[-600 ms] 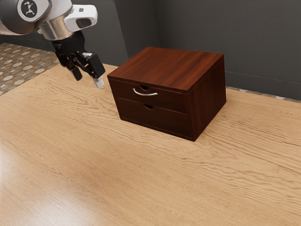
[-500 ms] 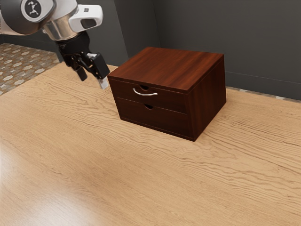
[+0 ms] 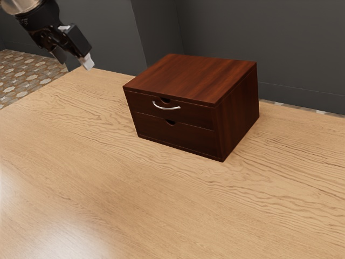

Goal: Pull the drawer handle with one arm to open the drawer

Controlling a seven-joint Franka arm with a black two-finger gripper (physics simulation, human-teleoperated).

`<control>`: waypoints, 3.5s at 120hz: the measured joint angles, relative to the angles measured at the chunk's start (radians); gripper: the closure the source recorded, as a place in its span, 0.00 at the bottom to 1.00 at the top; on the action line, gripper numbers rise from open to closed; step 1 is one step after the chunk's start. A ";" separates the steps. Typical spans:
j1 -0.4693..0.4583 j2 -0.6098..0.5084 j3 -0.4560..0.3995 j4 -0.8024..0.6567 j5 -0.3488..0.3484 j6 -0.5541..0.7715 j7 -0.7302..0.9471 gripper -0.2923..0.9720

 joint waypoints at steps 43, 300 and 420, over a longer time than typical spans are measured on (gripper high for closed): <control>0.004 0.008 0.017 -0.004 -0.038 -0.081 -0.546 0.25; -0.001 0.213 0.037 -0.453 -0.139 0.896 -1.468 0.39; -0.002 0.295 0.020 -0.421 -0.151 0.937 -1.493 0.42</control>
